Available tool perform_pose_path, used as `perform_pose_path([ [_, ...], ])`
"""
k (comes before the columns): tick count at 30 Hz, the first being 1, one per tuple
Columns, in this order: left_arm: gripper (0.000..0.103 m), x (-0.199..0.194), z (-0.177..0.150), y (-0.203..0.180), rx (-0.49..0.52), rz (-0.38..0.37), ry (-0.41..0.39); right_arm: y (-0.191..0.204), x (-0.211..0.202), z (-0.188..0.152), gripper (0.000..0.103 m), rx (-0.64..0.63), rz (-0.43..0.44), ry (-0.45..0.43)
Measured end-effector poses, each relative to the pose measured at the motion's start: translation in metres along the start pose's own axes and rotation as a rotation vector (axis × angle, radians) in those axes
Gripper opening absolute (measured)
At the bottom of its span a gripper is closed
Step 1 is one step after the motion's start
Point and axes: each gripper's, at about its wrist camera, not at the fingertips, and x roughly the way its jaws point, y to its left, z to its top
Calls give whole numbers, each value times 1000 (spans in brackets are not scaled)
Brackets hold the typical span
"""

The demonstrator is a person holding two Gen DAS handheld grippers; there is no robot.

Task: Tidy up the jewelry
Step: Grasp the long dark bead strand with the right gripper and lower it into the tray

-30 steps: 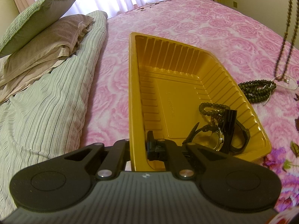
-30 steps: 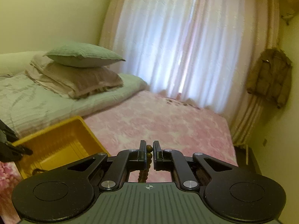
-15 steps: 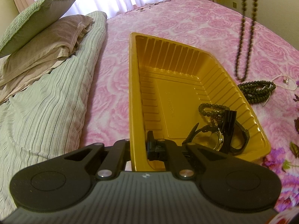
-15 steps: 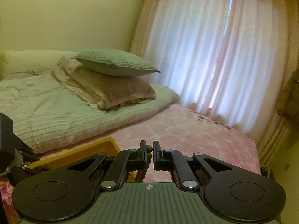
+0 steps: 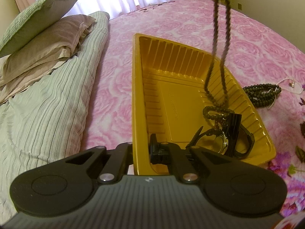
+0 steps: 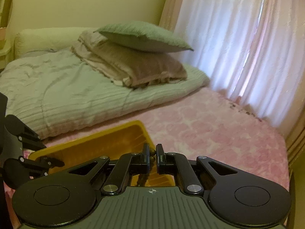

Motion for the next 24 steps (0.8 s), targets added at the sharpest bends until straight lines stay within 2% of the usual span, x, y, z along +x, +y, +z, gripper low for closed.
perform_pose_path([
  [6, 3, 0, -1, 2, -5, -3, -3, -1, 27, -14, 6, 81, 90, 93],
  [11, 3, 1, -1, 2, -10, -4, -4, 0, 40, -24, 6, 97, 126, 142],
  [24, 3, 0, -2, 3, -12, -6, -6, 1, 56, -41, 7, 116, 118, 206],
])
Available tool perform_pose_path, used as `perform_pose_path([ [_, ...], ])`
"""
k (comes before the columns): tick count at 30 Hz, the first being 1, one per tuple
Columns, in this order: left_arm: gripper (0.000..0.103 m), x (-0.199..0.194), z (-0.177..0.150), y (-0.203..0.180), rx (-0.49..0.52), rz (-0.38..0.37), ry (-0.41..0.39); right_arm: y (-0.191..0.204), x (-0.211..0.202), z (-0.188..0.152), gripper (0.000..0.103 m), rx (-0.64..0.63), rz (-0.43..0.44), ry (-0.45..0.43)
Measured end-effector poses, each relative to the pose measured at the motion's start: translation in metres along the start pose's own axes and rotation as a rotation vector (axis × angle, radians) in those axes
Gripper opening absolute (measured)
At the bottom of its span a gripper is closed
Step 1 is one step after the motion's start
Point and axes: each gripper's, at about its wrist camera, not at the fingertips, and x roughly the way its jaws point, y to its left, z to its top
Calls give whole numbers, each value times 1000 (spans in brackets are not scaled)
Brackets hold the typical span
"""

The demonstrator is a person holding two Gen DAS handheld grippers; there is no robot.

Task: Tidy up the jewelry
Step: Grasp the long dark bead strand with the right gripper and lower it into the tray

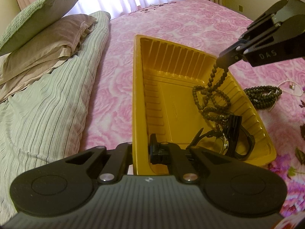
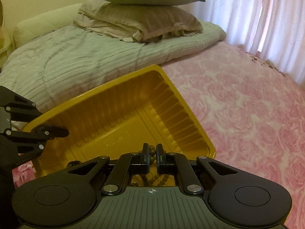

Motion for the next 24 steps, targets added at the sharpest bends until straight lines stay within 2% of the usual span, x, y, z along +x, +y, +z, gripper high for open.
perform_pose_path([
  [5, 3, 0, 0, 0, 1, 1, 0, -1, 0, -1, 7, 22, 22, -7],
  [9, 3, -1, 0, 0, 2, -1, 1, -10, -13, -3, 9, 86, 77, -83],
  [10, 3, -1, 0, 0, 2, -2, 1, -12, -20, -4, 22, 103, 67, -107],
  [11, 3, -1, 1, 0, 3, 0, 1, -14, -26, -6, 48, 119, 55, -127],
  [12, 3, -1, 1, 0, 2, -2, 0, -18, -33, -10, 60, 143, 41, -152],
  [13, 3, -1, 0, 0, 1, -1, 0, -22, -42, -16, 66, 171, 30, -184],
  [19, 3, -2, 1, 1, 2, -1, 2, -45, -79, -67, 66, 356, -26, -239],
  [24, 3, -2, 1, 1, 2, 1, 1, -53, -98, -123, 66, 474, -168, -215],
])
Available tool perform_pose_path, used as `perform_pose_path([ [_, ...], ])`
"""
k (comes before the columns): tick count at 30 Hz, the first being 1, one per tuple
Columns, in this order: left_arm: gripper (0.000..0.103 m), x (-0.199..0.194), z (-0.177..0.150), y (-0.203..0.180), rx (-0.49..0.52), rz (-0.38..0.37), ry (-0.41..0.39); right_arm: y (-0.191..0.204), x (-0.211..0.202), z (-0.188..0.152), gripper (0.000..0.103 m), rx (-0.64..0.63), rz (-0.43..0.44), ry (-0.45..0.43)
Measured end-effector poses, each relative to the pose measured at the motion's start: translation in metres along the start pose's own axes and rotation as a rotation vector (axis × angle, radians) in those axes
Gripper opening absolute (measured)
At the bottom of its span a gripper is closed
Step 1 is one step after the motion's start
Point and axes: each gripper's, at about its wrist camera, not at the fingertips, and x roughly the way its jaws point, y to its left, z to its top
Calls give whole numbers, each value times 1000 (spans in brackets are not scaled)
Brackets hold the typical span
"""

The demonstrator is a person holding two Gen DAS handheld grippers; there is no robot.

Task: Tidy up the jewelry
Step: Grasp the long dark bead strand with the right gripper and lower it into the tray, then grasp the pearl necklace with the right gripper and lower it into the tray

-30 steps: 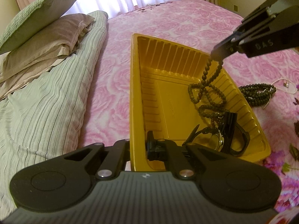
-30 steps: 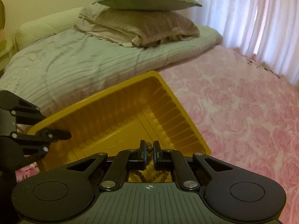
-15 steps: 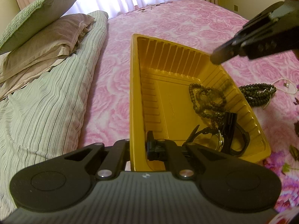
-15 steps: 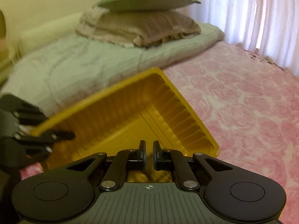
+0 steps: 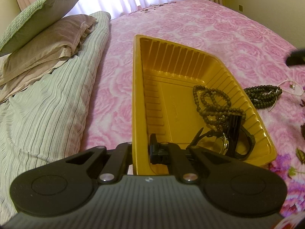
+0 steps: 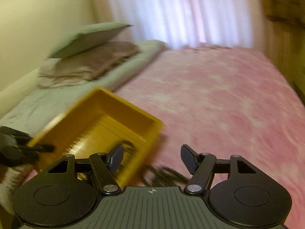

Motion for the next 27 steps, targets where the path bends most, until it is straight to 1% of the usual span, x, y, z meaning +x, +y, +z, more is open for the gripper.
perform_pose_path([
  [5, 3, -1, 0, 1, 0, 4, -3, -31, -17, -42, 66, 92, -152, 18],
  [9, 3, -1, 0, 0, 3, 6, -1, -56, -31, -68, 66, 210, -258, 30],
  [12, 3, -1, 0, -1, 4, 9, -2, -67, -39, -77, 65, 255, -296, 12],
  [14, 3, -1, 0, 0, 4, 10, -2, -73, -43, -81, 54, 246, -311, 12],
  [18, 3, -1, -1, -1, 5, 10, -2, -79, -40, -82, 43, 227, -334, 7],
  [20, 3, -1, -1, -1, 5, 10, -2, -82, -33, -81, 34, 216, -344, 12],
  [21, 3, -1, -1, -1, 5, 10, -2, -84, -27, -79, 32, 209, -348, 15],
  [23, 3, -1, 0, -1, 4, 9, -2, -89, -20, -78, 22, 195, -361, 30],
  [25, 3, -1, -1, -2, 6, 11, -2, -94, -12, -78, 18, 198, -362, 42],
  [27, 3, -1, -1, -2, 5, 10, -2, -98, -5, -77, 17, 200, -363, 61],
])
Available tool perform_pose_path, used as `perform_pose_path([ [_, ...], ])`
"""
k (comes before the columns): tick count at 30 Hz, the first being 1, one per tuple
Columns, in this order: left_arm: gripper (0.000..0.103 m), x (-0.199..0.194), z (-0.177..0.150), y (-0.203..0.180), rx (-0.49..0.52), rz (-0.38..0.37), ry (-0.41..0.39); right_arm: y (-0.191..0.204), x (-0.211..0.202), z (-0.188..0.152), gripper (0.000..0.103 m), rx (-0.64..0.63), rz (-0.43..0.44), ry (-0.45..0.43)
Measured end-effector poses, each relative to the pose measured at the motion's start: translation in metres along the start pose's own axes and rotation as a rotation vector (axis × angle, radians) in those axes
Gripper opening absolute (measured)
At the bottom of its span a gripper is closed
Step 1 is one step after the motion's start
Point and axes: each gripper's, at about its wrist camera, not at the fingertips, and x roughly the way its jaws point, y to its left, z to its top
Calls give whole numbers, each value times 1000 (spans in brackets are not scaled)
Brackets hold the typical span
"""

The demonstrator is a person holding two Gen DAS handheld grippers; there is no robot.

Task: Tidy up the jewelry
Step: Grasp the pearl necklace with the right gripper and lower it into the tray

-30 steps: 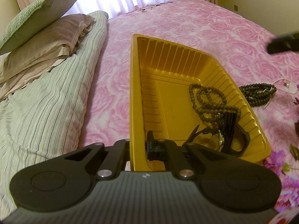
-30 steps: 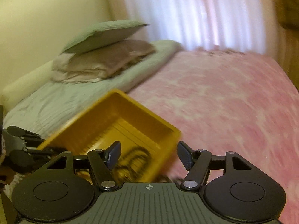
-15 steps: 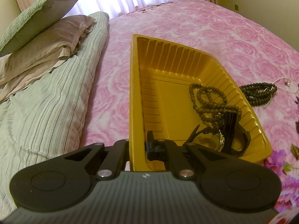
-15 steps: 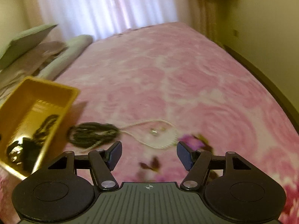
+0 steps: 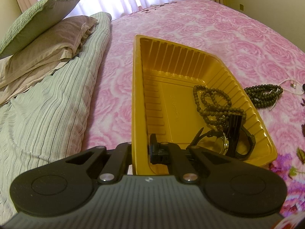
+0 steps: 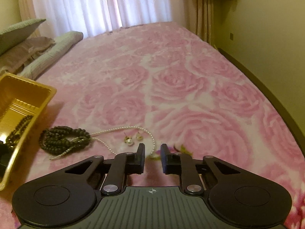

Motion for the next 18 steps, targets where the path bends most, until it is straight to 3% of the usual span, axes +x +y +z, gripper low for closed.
perform_pose_path([
  [4, 3, 0, 0, 0, 0, 0, 0, 1, 8, 2, 16, -27, -3, 19],
  [6, 3, 0, 0, 0, 0, 1, 1, 3, 9, 3, 11, -51, -6, 29],
  [7, 3, 0, 0, 0, -1, 1, 1, 3, 9, 5, 2, -57, -5, 35],
  [10, 3, 0, 0, 0, 1, 1, 1, 2, 1, 10, 2, -47, -4, 29],
  [18, 3, 0, 0, -1, 1, 2, 1, 17, -59, 42, 1, -166, -10, -132],
])
